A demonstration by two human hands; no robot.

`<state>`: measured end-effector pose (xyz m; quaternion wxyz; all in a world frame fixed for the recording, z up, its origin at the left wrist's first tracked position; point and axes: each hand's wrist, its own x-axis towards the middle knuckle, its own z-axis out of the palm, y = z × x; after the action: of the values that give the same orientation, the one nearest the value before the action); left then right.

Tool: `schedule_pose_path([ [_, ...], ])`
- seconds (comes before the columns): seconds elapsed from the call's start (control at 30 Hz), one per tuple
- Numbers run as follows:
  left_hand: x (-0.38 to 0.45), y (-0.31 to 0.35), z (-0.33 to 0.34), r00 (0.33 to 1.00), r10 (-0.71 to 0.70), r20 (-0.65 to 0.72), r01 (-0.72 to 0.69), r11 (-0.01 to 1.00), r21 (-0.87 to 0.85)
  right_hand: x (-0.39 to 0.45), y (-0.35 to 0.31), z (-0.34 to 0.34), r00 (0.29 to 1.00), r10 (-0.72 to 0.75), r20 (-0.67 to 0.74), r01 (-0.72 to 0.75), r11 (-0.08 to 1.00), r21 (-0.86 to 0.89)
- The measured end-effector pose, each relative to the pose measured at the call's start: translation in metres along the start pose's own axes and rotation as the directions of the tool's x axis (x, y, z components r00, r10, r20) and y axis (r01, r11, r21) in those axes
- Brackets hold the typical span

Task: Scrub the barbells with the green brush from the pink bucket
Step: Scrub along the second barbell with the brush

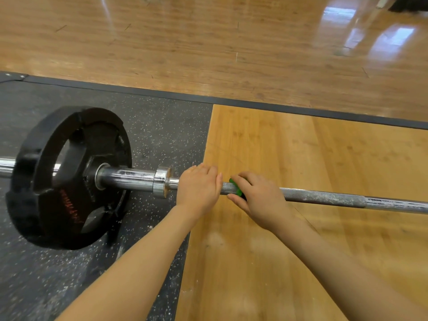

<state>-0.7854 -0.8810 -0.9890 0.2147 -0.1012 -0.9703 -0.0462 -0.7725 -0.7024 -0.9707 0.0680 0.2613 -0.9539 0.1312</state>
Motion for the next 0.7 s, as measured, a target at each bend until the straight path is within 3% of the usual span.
schedule_pose_path([
  [0.2, -0.017, 0.000, -0.010, 0.999, 0.030, 0.043, -0.028, 0.999, -0.047, -0.023, 0.004, 0.001, 0.995, -0.101, -0.013, 0.099, 0.992, -0.075],
  [0.3, -0.020, -0.008, -0.018, 0.997, -0.051, 0.057, 0.055, 0.996, -0.066, -0.034, 0.005, 0.000, 0.989, -0.140, -0.047, 0.136, 0.987, -0.083],
  [0.4, -0.024, -0.012, -0.022, 0.997, -0.063, 0.048, 0.063, 0.998, 0.000, -0.038, -0.004, 0.003, 0.985, -0.145, -0.092, 0.137, 0.987, -0.088],
  [0.7, -0.050, -0.008, -0.025, 0.991, -0.096, 0.094, 0.101, 0.994, -0.048, -0.027, -0.036, 0.016, 0.989, -0.121, -0.085, 0.123, 0.992, 0.021],
])
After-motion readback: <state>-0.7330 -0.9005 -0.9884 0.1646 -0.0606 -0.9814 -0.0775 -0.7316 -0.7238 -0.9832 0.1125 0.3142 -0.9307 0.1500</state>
